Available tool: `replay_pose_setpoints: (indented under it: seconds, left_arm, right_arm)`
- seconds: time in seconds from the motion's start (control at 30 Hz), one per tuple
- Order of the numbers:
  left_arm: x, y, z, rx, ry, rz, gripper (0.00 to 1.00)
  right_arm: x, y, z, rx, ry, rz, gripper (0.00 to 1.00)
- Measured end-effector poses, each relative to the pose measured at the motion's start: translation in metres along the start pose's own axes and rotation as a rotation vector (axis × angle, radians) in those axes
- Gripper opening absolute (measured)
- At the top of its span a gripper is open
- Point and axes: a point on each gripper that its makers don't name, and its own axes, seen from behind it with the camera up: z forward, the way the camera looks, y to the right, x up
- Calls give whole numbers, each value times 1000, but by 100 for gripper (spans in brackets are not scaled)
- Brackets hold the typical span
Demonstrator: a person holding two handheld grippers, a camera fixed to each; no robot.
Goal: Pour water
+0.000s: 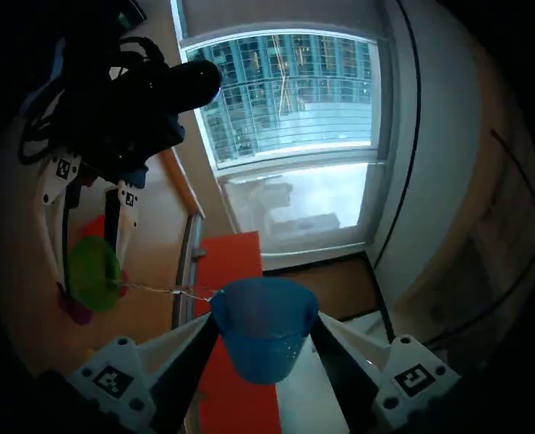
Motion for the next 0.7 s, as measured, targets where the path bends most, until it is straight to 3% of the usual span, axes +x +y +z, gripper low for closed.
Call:
replay_pose_setpoints:
  seconds: [0.7]
  left_arm:
    - [2,0,2,-2,3,-3,87]
  right_arm:
    - [7,8,1,-24,13,-114,89]
